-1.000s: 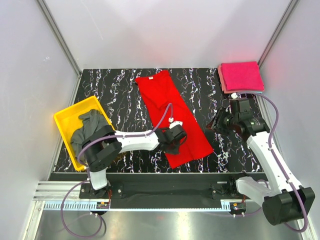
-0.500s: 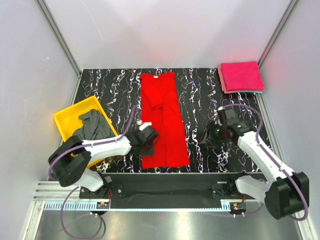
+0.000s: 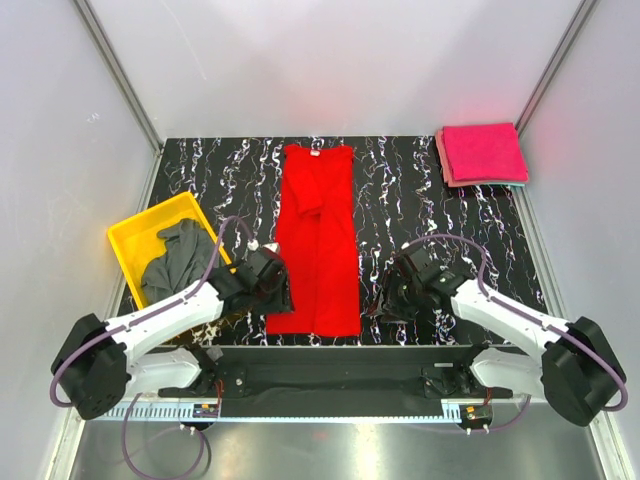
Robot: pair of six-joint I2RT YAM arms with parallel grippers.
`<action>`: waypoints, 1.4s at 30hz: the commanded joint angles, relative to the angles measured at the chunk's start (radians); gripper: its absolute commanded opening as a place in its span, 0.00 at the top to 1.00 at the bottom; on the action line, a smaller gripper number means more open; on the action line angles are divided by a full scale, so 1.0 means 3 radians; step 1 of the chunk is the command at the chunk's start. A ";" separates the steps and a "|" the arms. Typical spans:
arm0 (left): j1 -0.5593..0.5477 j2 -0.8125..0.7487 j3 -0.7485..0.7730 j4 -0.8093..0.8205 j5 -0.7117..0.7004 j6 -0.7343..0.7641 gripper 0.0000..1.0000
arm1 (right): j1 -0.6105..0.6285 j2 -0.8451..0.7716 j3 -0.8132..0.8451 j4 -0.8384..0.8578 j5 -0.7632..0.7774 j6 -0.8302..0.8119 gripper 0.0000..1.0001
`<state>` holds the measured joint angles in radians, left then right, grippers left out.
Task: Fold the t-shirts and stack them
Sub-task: Fold the tshirt
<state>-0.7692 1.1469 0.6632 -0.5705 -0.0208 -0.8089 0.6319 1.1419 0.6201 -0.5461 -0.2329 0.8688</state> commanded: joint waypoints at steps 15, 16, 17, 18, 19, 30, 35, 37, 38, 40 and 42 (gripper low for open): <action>0.0105 -0.0397 -0.0462 -0.0184 0.0131 -0.0131 0.46 | 0.0609 0.0683 -0.0165 0.0864 0.0275 0.0438 0.51; 0.0105 -0.0412 -0.0462 -0.0200 0.0115 -0.0141 0.46 | 0.0614 0.0698 -0.0175 0.0874 0.0285 0.0438 0.51; 0.0105 -0.0418 -0.0432 -0.0210 0.0100 -0.0141 0.46 | 0.0614 0.0703 -0.0190 0.0905 0.0296 0.0433 0.51; 0.0105 -0.0407 -0.0416 -0.0266 0.0075 -0.0157 0.46 | 0.0634 0.0744 -0.0195 0.0905 0.0311 0.0423 0.52; 0.0105 -0.0407 -0.0386 -0.0287 0.0074 -0.0162 0.46 | 0.0634 0.0765 -0.0190 0.0910 0.0326 0.0412 0.52; -0.0136 -0.0341 -0.0022 -0.0777 -0.0366 -0.0223 0.47 | 0.0691 0.0699 -0.0083 0.0512 0.0577 0.0382 0.78; -0.0136 -0.0474 -0.0241 -0.0518 -0.0090 -0.0325 0.47 | 0.0696 0.0545 -0.0088 0.0455 0.0577 0.0361 1.00; -0.0136 -0.0545 -0.0374 -0.0481 -0.0008 -0.0376 0.48 | 0.0691 0.0494 -0.0134 0.0455 0.0541 0.0371 1.00; -0.0136 -0.0571 -0.0415 -0.0456 0.0018 -0.0407 0.48 | 0.0696 0.0474 -0.0154 0.0460 0.0521 0.0387 1.00; -0.0136 -0.0642 -0.0589 -0.0298 0.0176 -0.0453 0.48 | 0.0691 0.0382 -0.0226 0.0475 0.0495 0.0427 1.00; -0.0136 -0.0693 -0.0702 -0.0134 0.0304 -0.0550 0.48 | 0.0701 0.0275 -0.0262 0.0460 0.0490 0.0463 1.00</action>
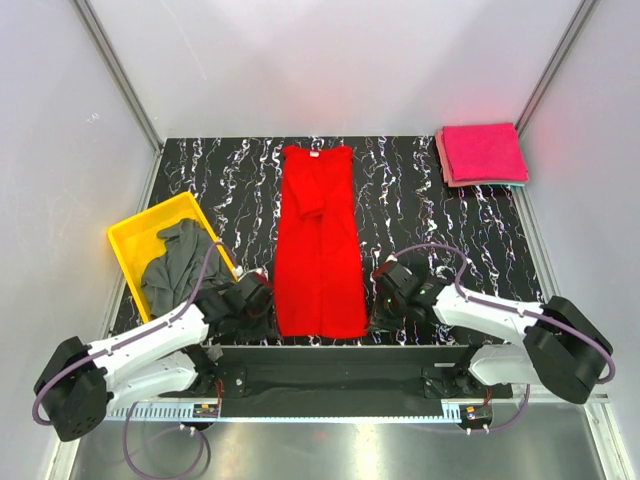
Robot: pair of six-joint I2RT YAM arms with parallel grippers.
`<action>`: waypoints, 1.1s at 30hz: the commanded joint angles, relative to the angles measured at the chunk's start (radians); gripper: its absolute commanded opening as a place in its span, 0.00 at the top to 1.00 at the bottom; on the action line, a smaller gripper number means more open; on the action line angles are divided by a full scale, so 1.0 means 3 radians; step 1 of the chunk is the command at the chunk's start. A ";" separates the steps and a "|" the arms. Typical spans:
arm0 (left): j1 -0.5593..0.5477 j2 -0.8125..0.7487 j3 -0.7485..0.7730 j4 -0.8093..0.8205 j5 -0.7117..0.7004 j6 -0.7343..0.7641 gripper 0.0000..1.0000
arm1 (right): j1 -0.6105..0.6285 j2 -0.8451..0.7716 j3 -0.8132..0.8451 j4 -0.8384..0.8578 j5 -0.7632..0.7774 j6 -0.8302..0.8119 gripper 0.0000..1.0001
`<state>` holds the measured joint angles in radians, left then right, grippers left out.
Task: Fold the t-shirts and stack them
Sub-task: Fold the tshirt
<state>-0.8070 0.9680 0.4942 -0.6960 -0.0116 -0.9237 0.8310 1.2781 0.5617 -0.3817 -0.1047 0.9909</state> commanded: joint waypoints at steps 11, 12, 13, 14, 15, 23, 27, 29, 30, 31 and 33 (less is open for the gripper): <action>-0.0005 -0.0097 -0.0338 0.0581 0.0289 -0.0254 0.49 | 0.0037 -0.0298 -0.0180 -0.0124 0.0088 0.0102 1.00; -0.0010 -0.0067 -0.0354 0.0592 0.0294 -0.0270 0.49 | 0.0037 -0.0318 -0.0185 -0.0129 0.0093 0.0108 1.00; -0.0010 -0.0051 -0.0364 0.0582 0.0279 -0.0275 0.50 | 0.0037 -0.0333 -0.0200 -0.0134 0.0088 0.0113 1.00; -0.0010 -0.0016 -0.0369 0.0566 0.0249 -0.0275 0.51 | 0.0037 -0.0349 -0.0205 -0.0144 0.0088 0.0118 1.00; -0.0010 0.0000 -0.0369 0.0566 0.0243 -0.0270 0.51 | 0.0037 -0.0374 -0.0205 -0.0149 0.0098 0.0118 1.00; -0.0010 0.0036 -0.0364 0.0505 0.0172 -0.0280 0.70 | 0.0037 -0.0451 -0.0190 -0.0226 0.0129 0.0118 1.00; -0.0010 -0.0010 -0.0303 0.0423 0.0162 -0.0270 0.97 | 0.0042 -0.0451 -0.0190 -0.0226 0.0124 0.0138 1.00; -0.0010 -0.0102 -0.0277 0.0387 0.0197 -0.0285 1.00 | 0.0037 -0.0451 -0.0175 -0.0246 0.0114 0.0138 1.00; -0.0010 -0.0138 -0.0262 0.0387 0.0218 -0.0301 1.00 | 0.0037 -0.0456 -0.0170 -0.0262 0.0099 0.0138 1.00; -0.0010 -0.0174 -0.0252 0.0382 0.0238 -0.0316 1.00 | 0.0042 -0.0466 -0.0144 -0.0302 0.0093 0.0143 1.00; -0.0010 -0.0276 -0.0236 0.0341 0.0279 -0.0362 1.00 | 0.0047 -0.0512 -0.0119 -0.0348 0.0093 0.0154 1.00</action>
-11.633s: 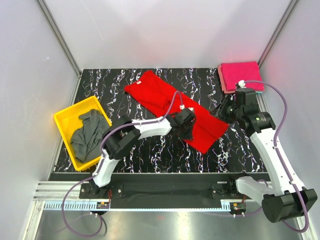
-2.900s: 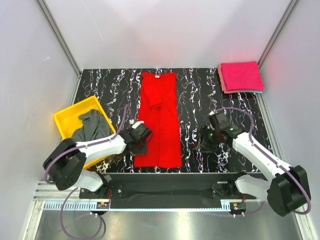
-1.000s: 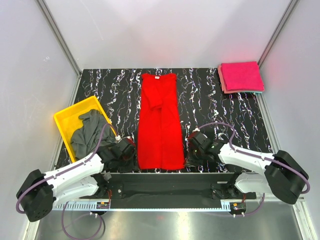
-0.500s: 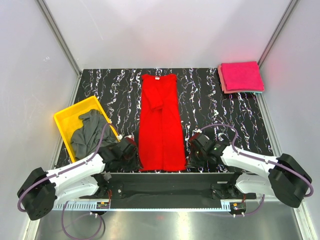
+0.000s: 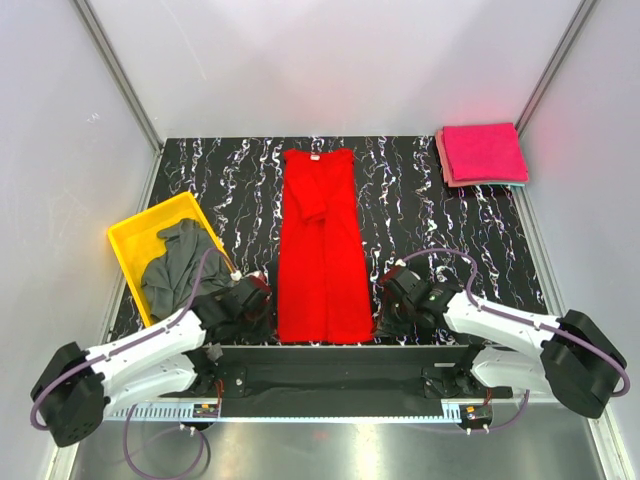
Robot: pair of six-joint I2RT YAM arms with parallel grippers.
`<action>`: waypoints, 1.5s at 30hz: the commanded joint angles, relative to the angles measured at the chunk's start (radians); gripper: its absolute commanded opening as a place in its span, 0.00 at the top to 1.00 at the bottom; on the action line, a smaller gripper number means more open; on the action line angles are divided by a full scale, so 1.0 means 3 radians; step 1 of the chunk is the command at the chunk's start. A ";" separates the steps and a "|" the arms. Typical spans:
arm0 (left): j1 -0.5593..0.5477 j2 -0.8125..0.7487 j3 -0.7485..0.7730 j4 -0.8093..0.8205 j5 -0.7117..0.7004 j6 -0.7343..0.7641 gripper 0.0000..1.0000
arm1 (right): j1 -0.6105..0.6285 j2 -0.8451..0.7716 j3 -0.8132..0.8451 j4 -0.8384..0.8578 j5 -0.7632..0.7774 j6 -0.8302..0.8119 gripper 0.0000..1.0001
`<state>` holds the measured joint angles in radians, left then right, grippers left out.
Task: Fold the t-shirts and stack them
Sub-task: Fold the tshirt
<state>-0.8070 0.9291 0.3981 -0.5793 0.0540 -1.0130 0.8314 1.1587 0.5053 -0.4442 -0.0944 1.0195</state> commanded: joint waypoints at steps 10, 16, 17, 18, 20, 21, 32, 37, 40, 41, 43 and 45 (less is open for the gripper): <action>-0.0112 -0.0218 0.0105 -0.0002 0.0229 -0.0141 1.00 | 0.0072 -0.0232 0.0106 -0.0253 0.0059 0.0079 1.00; -0.0117 -0.0167 0.0135 -0.0058 0.0148 -0.0136 1.00 | 0.0072 -0.0201 0.0161 -0.0309 0.0084 -0.0013 1.00; -0.0112 -0.0162 0.0176 -0.0089 0.0127 -0.0126 1.00 | 0.0066 -0.0196 0.0233 -0.0390 0.0140 -0.0029 1.00; -0.0117 -0.0157 0.0202 -0.0099 0.0117 -0.0111 1.00 | 0.0066 -0.0191 0.0274 -0.0391 0.0171 -0.0054 1.00; -0.0107 -0.0116 0.0248 -0.0130 0.0061 -0.0090 1.00 | 0.0072 -0.0161 0.0356 -0.0493 0.0212 -0.0135 1.00; -0.0107 -0.0101 0.0268 -0.0115 0.0060 -0.0090 1.00 | 0.0072 -0.0130 0.0422 -0.0523 0.0228 -0.0151 1.00; -0.0020 0.0140 0.0462 -0.0053 0.0102 -0.0014 1.00 | 0.0072 0.0166 0.0816 -0.0713 0.0412 -0.0386 1.00; 0.0357 0.0282 0.0723 -0.0181 0.0137 0.0272 1.00 | 0.0036 0.0361 0.1163 -0.0779 0.0565 -0.0662 1.00; 0.0592 0.0507 0.0928 -0.0191 0.0137 0.0548 1.00 | -0.0046 0.0596 0.1434 -0.0759 0.0626 -0.0907 1.00; 0.0649 0.0579 0.0974 -0.0176 0.0193 0.0605 1.00 | -0.0076 0.0728 0.1506 -0.0744 0.0627 -0.0969 1.00; 0.0802 0.0783 0.1127 -0.0155 0.0224 0.0737 1.00 | -0.0158 0.0856 0.1741 -0.0723 0.0632 -0.1157 1.00; 0.0900 0.0926 0.1325 -0.0145 0.0229 0.0840 1.00 | -0.0199 0.1041 0.1991 -0.0754 0.0698 -0.1291 1.00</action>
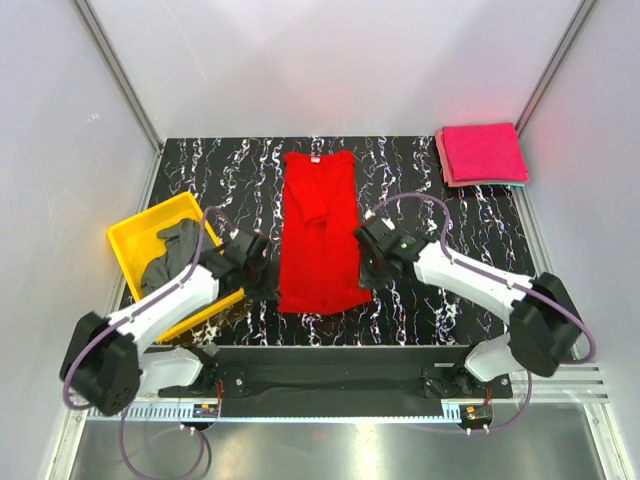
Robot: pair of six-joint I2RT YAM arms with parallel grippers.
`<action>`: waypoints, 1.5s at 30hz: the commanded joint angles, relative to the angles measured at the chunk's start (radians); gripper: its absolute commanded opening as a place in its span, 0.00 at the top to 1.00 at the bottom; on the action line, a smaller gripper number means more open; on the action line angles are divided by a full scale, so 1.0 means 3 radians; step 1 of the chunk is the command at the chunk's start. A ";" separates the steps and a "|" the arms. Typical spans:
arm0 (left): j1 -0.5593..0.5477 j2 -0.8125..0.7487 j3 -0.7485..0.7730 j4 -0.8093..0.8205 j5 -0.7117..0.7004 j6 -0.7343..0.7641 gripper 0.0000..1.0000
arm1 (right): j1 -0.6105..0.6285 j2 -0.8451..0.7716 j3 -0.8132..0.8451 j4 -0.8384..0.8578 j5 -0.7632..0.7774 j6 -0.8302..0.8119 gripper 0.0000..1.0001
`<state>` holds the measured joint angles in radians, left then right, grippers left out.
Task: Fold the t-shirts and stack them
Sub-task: Fold the tshirt
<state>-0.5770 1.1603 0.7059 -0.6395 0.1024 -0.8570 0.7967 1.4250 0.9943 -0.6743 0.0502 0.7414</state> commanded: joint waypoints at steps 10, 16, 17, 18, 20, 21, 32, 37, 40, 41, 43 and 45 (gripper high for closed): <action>0.0706 0.1305 0.1450 0.0102 0.0277 0.0836 1.00 | -0.0661 0.0823 0.1231 -0.0099 0.0293 -0.1049 1.00; 0.0941 0.2011 0.2181 0.0031 0.0476 0.0934 1.00 | -0.0927 0.1355 0.1859 -0.0094 0.0201 -0.1346 1.00; 0.0957 0.2084 0.2355 0.0020 0.0512 0.0944 1.00 | -0.0953 0.1492 0.1936 -0.0089 0.0130 -0.1377 1.00; 0.0972 0.2155 0.2437 -0.0005 0.0523 0.0949 1.00 | -0.0978 0.1569 0.2099 -0.0120 0.0119 -0.1397 1.00; 0.1003 0.2339 0.2662 -0.0082 0.0518 0.0965 1.00 | -0.1030 0.1763 0.2253 -0.0145 0.0013 -0.1459 1.00; 0.1013 0.2396 0.2724 -0.0118 0.0492 0.0955 1.00 | -0.1035 0.1825 0.2386 -0.0166 -0.0014 -0.1484 1.00; 0.1141 0.2872 0.3235 -0.0297 0.0375 0.0919 1.00 | -0.1178 0.2331 0.2939 -0.0268 -0.0152 -0.1668 1.00; 0.1177 0.2979 0.3302 -0.0231 0.0379 0.0934 1.00 | -0.1224 0.2418 0.3041 -0.0263 -0.0152 -0.1699 1.00; 0.1177 0.3081 0.3414 -0.0287 0.0319 0.0944 1.00 | -0.1260 0.2510 0.3098 -0.0273 -0.0157 -0.1694 1.00; 0.1177 0.3097 0.3450 -0.0287 0.0298 0.0944 1.00 | -0.1265 0.2526 0.3103 -0.0268 -0.0233 -0.1689 1.00; 0.1187 0.3158 0.3511 -0.0302 0.0252 0.0949 1.00 | -0.1275 0.2557 0.3108 -0.0228 -0.0269 -0.1704 1.00; 0.1202 0.3219 0.3542 -0.0297 0.0257 0.0944 1.00 | -0.1285 0.2582 0.3138 -0.0207 -0.0290 -0.1720 1.00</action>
<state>-0.2298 2.1056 1.7138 -0.7357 0.2047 -0.5915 0.4194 2.1891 1.8877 -0.7525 -0.0109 0.2481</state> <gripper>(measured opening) 0.012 0.011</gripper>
